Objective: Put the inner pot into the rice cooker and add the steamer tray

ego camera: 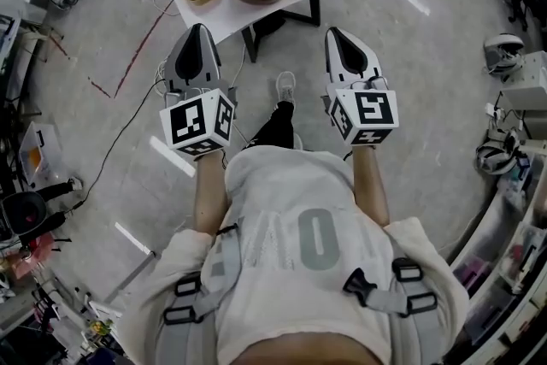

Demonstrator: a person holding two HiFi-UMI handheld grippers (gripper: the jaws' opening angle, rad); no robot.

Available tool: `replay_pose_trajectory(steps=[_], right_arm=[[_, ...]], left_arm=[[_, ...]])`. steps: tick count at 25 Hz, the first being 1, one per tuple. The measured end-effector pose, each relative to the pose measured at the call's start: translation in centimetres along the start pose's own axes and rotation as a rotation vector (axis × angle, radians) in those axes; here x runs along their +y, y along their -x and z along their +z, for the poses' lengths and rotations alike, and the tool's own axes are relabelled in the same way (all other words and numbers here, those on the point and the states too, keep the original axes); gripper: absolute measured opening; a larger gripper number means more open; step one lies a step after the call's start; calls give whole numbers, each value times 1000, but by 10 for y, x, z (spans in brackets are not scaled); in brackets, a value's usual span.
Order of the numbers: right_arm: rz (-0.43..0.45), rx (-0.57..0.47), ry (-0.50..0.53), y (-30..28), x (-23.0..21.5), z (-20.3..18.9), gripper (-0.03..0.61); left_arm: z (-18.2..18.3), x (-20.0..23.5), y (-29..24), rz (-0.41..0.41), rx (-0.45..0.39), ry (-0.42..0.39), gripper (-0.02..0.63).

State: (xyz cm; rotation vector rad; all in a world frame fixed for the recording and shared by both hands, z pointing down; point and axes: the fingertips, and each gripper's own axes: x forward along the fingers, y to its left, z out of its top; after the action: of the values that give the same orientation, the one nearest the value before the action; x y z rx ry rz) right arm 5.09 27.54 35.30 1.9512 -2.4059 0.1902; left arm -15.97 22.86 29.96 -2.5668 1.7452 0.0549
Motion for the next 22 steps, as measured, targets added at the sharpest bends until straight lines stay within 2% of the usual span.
replay_pose_trajectory(steps=[9, 16, 22], right_arm=[[9, -57, 42, -79, -26, 34, 8], [21, -87, 101, -163, -51, 82, 8], [25, -102, 136, -232, -63, 102, 8]], left_arm=[[7, 26, -77, 13, -37, 20, 20], [18, 45, -164, -3, -57, 54, 21], [19, 74, -231, 1, -71, 86, 21]])
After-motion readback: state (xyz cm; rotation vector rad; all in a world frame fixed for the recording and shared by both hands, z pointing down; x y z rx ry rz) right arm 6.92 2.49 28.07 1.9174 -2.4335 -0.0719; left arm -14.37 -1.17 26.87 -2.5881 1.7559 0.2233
